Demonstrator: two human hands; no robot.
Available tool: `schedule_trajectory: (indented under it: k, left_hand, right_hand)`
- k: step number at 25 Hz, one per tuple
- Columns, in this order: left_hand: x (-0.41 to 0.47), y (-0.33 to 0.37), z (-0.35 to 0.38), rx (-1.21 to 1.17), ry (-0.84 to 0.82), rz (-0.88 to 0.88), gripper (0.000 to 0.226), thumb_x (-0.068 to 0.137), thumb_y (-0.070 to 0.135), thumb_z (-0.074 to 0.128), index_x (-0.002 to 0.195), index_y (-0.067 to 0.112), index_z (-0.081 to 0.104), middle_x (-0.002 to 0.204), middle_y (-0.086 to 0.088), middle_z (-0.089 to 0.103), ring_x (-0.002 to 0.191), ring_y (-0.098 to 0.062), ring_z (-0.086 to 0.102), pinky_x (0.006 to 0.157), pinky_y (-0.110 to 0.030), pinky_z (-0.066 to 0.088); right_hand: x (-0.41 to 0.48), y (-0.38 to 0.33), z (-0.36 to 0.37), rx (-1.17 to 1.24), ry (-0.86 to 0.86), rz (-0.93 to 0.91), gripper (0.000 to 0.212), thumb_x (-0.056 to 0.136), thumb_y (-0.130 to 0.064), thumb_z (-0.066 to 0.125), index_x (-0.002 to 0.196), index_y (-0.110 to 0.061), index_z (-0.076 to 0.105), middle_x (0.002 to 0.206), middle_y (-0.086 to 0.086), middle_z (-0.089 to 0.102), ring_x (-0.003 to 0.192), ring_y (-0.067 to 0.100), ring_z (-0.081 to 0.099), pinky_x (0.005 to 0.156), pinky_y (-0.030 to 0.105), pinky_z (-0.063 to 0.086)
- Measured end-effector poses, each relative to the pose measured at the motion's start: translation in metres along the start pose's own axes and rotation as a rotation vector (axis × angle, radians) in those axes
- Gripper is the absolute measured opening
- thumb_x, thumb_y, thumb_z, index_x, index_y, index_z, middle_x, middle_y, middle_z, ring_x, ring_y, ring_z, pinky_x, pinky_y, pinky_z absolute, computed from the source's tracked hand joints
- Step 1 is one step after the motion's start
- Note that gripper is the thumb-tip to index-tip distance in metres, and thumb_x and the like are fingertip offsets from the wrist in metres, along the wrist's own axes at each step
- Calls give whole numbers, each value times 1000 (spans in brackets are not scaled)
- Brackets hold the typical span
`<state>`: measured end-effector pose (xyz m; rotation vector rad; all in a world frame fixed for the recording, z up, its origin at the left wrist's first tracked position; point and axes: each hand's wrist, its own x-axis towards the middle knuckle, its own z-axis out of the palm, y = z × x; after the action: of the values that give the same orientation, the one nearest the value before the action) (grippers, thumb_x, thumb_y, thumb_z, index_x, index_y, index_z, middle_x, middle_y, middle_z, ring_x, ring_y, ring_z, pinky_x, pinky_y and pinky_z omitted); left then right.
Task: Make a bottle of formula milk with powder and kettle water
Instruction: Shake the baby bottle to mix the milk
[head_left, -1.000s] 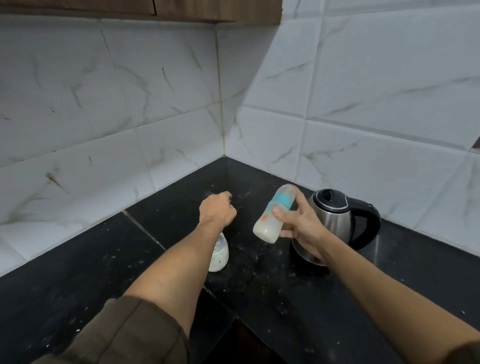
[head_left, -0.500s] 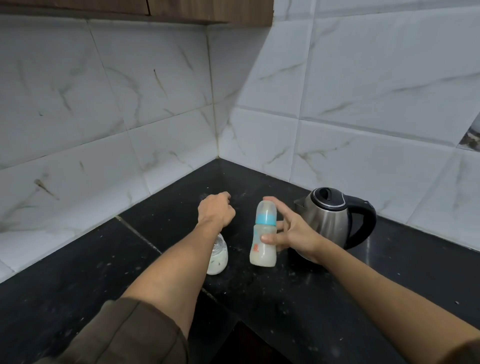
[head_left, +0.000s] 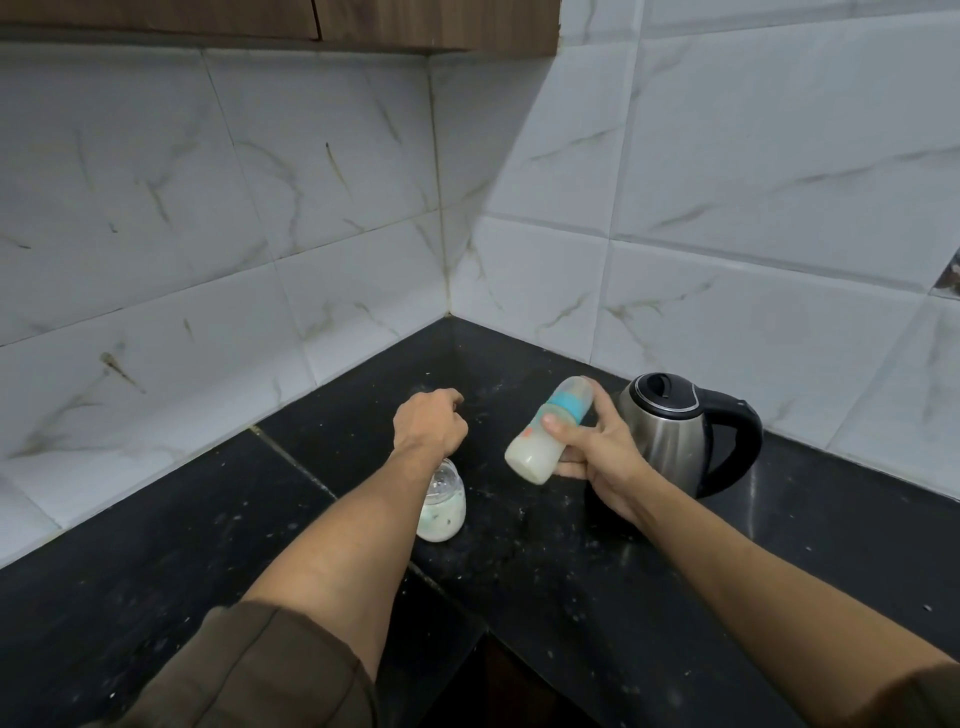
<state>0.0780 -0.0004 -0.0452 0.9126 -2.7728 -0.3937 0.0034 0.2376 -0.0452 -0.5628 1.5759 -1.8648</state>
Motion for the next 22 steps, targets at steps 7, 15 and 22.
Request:
schedule_trajectory:
  k: [7,15,22]
  left_hand:
    - [-1,0,1,-3,12,2,45,100,15,52,142,27,63,130,-5,72,117,-28,67,99,-41,57]
    - [1,7,3,10,3,25,44,101,18,52,143,26,62,133,-6,70,120,-29,66,100,-41,56]
    - [2,9,1,1,-8,31,44,102,18,52,144,25,61,132,-5,71,119,-28,66,100,-42,56]
  right_hand:
    - [3,1,-3,-108,-175,158,78,76,-37,94,140,-45,51,119,16,77,102,40,77,69,38,65]
    - [-4,10,3,-14,-212,374,70,80,-44,88,137,-20,57,120,17,77,92,28,80,66,35,65]
    - [4,6,2,75,-76,422,61,78,-42,86,124,-8,69,105,22,79,82,28,81,60,33,65]
